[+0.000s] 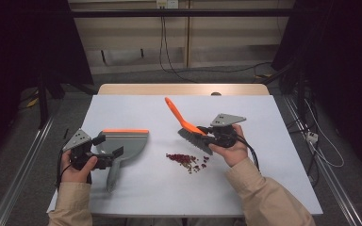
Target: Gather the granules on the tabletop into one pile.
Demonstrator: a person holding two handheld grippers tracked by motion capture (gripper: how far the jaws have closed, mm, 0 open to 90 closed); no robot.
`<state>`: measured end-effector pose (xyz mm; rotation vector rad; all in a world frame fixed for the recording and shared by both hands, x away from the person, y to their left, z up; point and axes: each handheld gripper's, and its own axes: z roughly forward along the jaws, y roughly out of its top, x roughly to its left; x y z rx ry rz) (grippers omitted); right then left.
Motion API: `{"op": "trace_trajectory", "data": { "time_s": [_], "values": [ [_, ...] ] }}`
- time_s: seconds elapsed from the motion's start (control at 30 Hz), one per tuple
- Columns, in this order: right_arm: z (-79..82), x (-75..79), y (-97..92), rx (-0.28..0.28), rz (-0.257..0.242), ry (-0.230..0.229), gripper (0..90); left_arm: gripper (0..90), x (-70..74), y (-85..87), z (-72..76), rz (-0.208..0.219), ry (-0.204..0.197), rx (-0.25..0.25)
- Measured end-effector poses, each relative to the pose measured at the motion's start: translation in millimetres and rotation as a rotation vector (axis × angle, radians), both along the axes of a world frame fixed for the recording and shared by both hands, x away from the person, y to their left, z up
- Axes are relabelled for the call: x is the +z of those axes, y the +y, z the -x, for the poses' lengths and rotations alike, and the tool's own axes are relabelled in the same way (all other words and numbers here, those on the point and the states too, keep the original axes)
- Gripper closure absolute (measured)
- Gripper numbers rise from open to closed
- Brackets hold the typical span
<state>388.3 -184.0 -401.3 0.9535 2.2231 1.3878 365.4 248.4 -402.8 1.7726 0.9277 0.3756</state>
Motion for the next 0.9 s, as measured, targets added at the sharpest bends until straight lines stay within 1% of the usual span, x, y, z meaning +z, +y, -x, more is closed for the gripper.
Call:
{"op": "trace_trajectory", "data": {
  "time_s": [0.07,0.17,0.23,0.3,0.37,0.47,0.57,0.73,0.8,0.87,0.9],
  "values": [
    [5.7,0.5,-6.5,-0.053,-0.001,0.010,71.4,6.0,0.0,-0.8,-0.1,0.002,-0.003,-0.007],
    [12.7,-1.8,-14.5,-0.112,-0.035,0.020,71.5,6.0,0.3,-1.7,0.0,0.005,-0.004,-0.009],
    [17.5,-2.9,-17.8,-0.144,-0.026,0.032,71.4,6.0,0.6,-1.1,0.0,0.001,-0.005,-0.009],
    [21.9,-4.7,-20.9,-0.176,-0.036,0.049,71.4,6.0,0.8,-1.4,0.6,0.001,-0.004,-0.011],
    [25.9,-6.8,-23.7,-0.209,-0.045,0.051,71.4,6.0,0.9,-2.0,1.0,0.002,-0.005,-0.012],
    [31.4,-10.1,-25.9,-0.245,-0.004,0.049,71.4,6.0,1.0,-3.4,1.9,0.005,-0.005,-0.017],
    [36.3,-14.0,-28.4,-0.273,-0.003,0.063,71.4,6.0,1.0,-4.3,2.0,0.001,-0.004,-0.019],
    [42.1,-15.6,-29.1,-0.314,0.022,0.048,71.4,6.0,1.4,-5.1,2.4,-0.002,-0.007,-0.021],
    [43.7,-16.6,-29.7,-0.340,0.022,0.042,71.4,6.1,1.5,-5.3,2.6,-0.001,-0.006,-0.021],
    [44.3,-18.4,-30.1,-0.358,0.027,0.040,71.4,6.0,1.6,-5.5,2.6,-0.003,-0.007,-0.023],
    [44.3,-19.6,-30.0,-0.368,0.032,0.046,71.4,6.0,1.6,-5.6,2.6,-0.003,-0.007,-0.023]
  ]
}}
